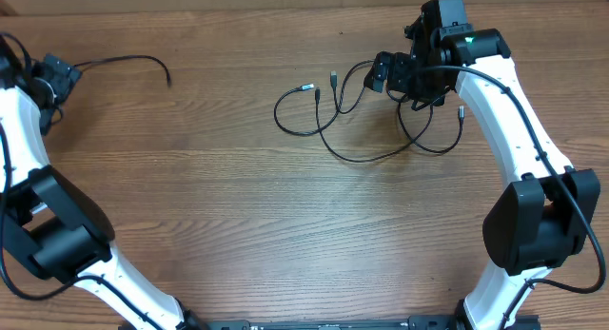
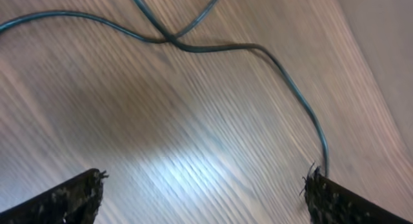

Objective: Untangle cables

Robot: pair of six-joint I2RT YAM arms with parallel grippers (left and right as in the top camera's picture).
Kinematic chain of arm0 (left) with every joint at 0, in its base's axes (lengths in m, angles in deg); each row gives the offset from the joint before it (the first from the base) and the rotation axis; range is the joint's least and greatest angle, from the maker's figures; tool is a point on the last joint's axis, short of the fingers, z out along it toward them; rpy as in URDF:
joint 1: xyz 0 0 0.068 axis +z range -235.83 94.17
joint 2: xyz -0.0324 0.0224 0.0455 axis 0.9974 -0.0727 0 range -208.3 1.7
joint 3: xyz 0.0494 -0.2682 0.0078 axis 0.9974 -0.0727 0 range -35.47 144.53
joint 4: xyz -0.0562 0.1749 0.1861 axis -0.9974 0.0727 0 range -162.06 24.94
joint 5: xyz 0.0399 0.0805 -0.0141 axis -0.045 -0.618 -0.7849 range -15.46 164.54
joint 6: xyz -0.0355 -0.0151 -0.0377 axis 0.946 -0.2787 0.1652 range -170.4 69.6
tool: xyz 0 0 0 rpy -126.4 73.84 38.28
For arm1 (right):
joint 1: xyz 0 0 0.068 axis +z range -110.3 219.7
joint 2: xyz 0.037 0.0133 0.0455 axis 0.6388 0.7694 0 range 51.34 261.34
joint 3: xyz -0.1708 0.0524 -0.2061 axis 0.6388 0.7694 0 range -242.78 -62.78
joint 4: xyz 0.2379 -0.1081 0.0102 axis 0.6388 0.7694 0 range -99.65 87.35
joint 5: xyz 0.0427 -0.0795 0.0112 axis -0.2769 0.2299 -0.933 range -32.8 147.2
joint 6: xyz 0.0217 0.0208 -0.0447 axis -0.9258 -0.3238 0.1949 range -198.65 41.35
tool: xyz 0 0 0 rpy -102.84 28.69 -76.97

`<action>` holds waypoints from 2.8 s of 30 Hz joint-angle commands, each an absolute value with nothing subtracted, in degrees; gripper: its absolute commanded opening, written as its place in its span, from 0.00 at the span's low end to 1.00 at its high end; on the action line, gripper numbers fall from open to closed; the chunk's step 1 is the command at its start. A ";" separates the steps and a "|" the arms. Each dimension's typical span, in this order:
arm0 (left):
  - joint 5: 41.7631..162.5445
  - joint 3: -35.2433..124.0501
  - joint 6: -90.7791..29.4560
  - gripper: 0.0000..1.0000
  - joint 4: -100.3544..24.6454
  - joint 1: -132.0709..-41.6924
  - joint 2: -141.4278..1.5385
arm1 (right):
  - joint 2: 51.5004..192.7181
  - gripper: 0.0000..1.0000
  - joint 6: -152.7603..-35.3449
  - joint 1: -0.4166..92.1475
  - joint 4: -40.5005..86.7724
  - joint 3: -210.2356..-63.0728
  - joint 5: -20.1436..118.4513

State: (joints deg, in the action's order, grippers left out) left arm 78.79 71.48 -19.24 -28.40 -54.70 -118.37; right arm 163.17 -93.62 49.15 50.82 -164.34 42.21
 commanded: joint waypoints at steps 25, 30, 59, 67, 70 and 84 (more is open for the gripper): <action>83.51 80.95 -49.60 1.00 -19.02 -101.49 -117.19 | 158.38 1.00 -93.64 31.93 58.36 -164.10 48.73; 83.33 80.95 -53.14 1.00 -27.94 -109.60 -122.41 | 158.38 1.00 -93.68 27.01 61.55 -164.10 47.77; 83.62 86.83 -51.39 0.04 -36.01 -116.44 -123.09 | 158.38 1.00 -93.42 25.55 63.21 -164.01 38.89; 85.80 87.05 -50.34 0.05 -36.34 -114.87 -107.53 | 158.38 1.00 -87.04 27.93 63.95 -163.96 23.26; 87.01 87.05 -50.04 0.04 -36.34 -114.61 -103.33 | 158.38 1.00 -86.91 30.27 63.45 -163.99 20.36; 89.06 87.05 -50.17 0.04 -35.85 -114.32 -100.07 | 158.38 1.00 -86.97 40.81 59.89 -163.99 5.01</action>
